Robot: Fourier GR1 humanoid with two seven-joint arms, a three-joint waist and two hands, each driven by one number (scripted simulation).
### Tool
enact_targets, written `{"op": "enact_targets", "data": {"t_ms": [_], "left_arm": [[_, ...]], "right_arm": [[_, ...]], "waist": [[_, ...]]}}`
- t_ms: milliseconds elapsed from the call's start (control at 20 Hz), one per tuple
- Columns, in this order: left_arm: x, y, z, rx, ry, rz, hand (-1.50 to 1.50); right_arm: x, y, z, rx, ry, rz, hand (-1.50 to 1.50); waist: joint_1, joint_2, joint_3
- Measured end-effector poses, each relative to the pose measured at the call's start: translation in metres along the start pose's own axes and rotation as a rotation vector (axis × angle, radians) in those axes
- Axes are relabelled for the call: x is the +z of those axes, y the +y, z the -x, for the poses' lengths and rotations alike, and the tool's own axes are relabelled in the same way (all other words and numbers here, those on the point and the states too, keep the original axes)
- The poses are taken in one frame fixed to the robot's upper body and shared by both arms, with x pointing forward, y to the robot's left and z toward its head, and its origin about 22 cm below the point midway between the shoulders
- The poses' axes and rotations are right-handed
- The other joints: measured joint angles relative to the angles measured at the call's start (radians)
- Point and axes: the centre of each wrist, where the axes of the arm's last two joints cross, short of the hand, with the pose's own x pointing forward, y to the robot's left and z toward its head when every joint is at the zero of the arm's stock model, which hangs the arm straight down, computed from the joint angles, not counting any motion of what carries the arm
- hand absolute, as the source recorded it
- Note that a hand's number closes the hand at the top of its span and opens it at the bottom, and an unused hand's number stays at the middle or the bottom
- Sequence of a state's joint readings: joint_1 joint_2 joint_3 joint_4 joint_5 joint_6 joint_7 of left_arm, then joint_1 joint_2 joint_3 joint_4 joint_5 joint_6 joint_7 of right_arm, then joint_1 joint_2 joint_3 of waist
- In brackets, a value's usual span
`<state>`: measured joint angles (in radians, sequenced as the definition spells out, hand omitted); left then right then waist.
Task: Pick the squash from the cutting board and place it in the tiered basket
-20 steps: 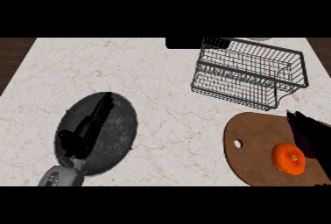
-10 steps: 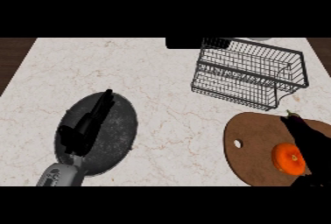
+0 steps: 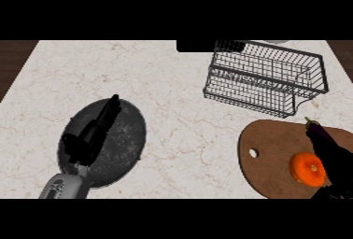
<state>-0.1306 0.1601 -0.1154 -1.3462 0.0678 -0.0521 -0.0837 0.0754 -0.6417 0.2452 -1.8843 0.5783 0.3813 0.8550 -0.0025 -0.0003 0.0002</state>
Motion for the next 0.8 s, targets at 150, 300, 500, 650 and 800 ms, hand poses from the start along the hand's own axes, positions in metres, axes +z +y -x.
{"op": "enact_targets", "data": {"t_ms": [150, 300, 500, 650, 800], "left_arm": [[0.001, 0.002, -0.001, 0.002, 0.001, -0.003, 0.00], [0.005, -0.002, 0.001, 0.009, 0.000, -0.005, 0.00], [0.004, 0.003, 0.000, 0.002, -0.004, -0.007, 0.00], [0.005, -0.001, 0.003, 0.000, -0.007, -0.004, 0.00], [0.005, -0.003, -0.001, 0.002, -0.004, -0.004, 0.00]], "right_arm": [[-0.008, 0.003, -0.002, -0.003, 0.003, -0.012, -1.50], [-0.015, 0.004, 0.005, -0.001, 0.005, -0.019, -1.50], [-0.018, 0.013, 0.008, -0.011, 0.000, -0.019, -1.50], [-0.023, 0.017, 0.008, -0.047, -0.040, 0.004, 1.50], [-0.026, 0.021, 0.005, -0.082, -0.108, 0.063, 1.50]], "waist": [[0.001, 0.000, 0.000], [0.001, 0.000, 0.000], [0.001, -0.001, -0.001], [0.001, -0.003, -0.006], [0.003, -0.006, -0.009]]}}
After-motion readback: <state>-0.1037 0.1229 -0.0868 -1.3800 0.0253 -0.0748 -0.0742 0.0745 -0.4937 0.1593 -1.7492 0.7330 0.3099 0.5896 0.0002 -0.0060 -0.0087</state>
